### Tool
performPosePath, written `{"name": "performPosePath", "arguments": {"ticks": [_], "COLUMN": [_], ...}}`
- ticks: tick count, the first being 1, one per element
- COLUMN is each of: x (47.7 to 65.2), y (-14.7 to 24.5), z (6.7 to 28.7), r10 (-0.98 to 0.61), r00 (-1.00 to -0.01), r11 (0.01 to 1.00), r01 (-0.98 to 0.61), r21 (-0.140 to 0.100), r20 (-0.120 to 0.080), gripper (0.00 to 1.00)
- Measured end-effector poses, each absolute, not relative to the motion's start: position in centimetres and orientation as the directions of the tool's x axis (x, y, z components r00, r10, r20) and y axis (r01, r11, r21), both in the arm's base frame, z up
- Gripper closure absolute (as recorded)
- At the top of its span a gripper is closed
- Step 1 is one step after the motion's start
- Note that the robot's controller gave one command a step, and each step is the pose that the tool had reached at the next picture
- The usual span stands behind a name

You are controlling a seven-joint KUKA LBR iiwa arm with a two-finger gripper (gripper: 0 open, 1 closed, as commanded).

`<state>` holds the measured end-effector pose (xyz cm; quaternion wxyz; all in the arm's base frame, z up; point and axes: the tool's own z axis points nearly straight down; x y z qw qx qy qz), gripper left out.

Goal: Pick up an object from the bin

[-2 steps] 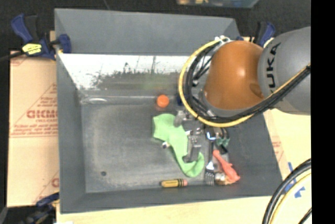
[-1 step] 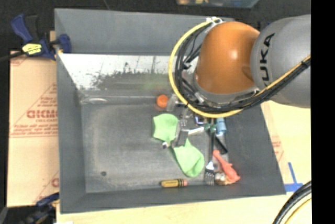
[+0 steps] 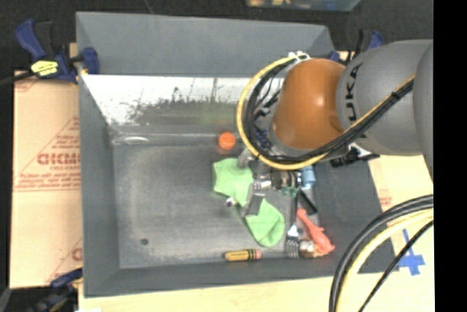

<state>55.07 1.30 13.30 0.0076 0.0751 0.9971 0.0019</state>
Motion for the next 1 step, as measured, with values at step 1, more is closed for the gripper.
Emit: {"name": "performPosePath", "arguments": {"ticks": [1], "x": [54.16], "y": [4.0], "z": [12.1], "r10": [0.168], "r00": [-0.985], "r11": [0.986], "r01": [0.168], "r21": [0.01], "r20": [-0.025], "gripper": [0.0]}}
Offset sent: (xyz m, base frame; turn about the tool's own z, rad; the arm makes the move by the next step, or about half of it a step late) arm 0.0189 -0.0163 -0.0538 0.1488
